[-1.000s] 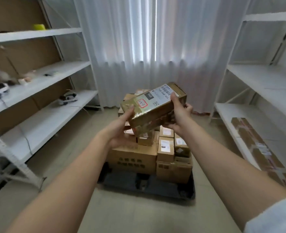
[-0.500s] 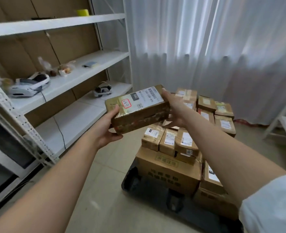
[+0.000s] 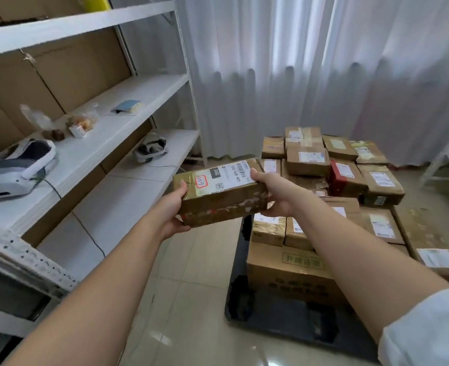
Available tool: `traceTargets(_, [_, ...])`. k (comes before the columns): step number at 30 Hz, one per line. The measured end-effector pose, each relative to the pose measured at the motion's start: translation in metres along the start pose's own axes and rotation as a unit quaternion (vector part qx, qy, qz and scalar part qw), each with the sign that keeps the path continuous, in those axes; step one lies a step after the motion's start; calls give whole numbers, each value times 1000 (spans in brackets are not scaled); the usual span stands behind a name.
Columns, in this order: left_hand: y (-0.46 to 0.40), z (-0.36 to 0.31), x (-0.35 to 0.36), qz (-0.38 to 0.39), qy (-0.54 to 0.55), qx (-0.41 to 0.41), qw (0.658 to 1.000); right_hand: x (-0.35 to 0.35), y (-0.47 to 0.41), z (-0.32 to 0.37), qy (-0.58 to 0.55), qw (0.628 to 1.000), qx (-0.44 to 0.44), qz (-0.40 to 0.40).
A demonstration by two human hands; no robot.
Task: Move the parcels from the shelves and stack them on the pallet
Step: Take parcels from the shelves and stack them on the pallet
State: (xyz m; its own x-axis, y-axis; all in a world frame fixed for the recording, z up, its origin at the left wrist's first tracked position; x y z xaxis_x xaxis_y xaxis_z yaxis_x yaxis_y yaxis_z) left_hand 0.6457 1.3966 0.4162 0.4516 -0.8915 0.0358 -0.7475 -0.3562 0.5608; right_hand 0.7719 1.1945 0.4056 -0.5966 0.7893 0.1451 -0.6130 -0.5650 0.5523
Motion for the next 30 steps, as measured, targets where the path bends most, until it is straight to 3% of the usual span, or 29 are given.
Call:
traceTargets(4, [-42,-17,7,32,-37,-25,998,-16,-11,-9,-29,998,14,-60])
traceTargets(11, [-111,24,79,112,-100,-102,983,-93,-24,-64,-84,978,112,-153])
traceTargets(22, [-222,63,152,113,-182,-191,958,-191,-104,-126,-90,964,208,-138])
traceTargets(30, [-283,127,182,108,-165,-255,947,-234,-152,-171,-122,949,244,-159])
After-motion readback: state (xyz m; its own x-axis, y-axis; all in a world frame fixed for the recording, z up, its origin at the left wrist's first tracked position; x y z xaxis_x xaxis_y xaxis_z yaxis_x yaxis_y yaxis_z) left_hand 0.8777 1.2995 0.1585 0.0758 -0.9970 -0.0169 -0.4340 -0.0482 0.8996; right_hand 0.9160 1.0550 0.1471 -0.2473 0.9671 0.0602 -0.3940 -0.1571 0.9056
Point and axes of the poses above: each hand's wrist, its own y-axis away from the middle knuckle, its own x-axis out of the palm, z = x × y, the point moved 10 cm from there along -y, towards the middle knuckle, and after that the axes turned 9 degrees about z, right-handed, at the moved point
